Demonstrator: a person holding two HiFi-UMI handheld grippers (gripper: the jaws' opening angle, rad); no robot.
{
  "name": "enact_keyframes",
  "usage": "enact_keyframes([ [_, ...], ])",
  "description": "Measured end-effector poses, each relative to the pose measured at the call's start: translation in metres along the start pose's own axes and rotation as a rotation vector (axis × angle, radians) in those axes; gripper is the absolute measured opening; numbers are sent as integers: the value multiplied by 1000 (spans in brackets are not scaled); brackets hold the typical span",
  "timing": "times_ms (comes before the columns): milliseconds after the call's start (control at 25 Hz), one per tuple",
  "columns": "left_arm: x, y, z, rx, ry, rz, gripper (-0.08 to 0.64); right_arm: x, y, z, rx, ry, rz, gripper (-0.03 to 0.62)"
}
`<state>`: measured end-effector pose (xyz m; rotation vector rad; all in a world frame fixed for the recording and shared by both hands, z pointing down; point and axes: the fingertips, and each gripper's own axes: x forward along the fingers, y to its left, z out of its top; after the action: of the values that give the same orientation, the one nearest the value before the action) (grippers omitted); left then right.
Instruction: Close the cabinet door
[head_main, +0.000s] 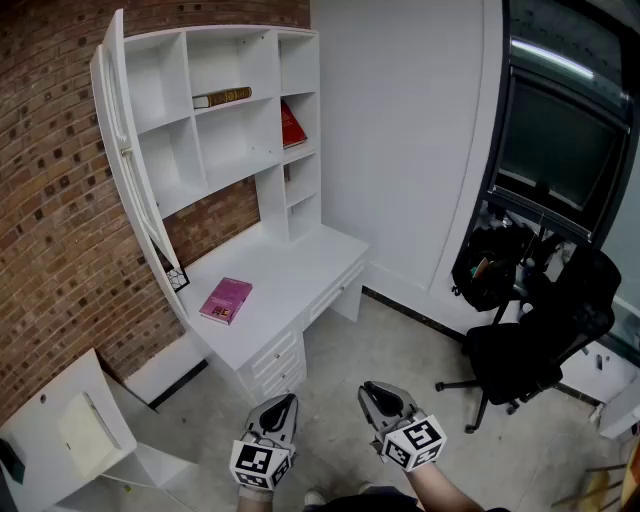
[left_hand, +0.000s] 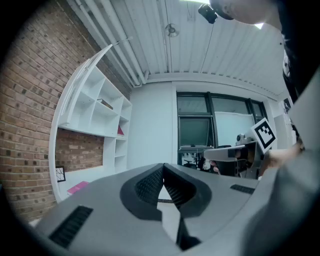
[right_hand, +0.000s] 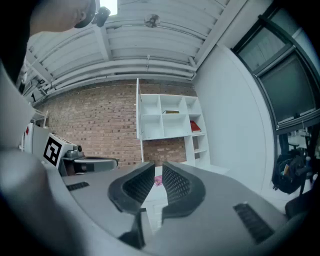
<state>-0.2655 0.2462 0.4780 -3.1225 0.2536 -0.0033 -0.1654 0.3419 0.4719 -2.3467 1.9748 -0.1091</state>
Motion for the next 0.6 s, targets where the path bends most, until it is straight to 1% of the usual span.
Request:
enact_keyframes([
  [200, -13, 25, 2, 6, -8, -1, 8, 21, 24, -1, -15, 16, 1, 55],
  [360, -19, 45, 1, 1, -22, 2, 8, 33, 38, 2, -2, -13, 4, 55],
  [480, -19, 61, 3, -8, -32, 6, 9, 43, 42, 3, -2, -14, -3, 55],
  [600, -14, 73, 1, -12, -36, 14, 8, 52, 36, 0, -16, -3, -18, 55],
])
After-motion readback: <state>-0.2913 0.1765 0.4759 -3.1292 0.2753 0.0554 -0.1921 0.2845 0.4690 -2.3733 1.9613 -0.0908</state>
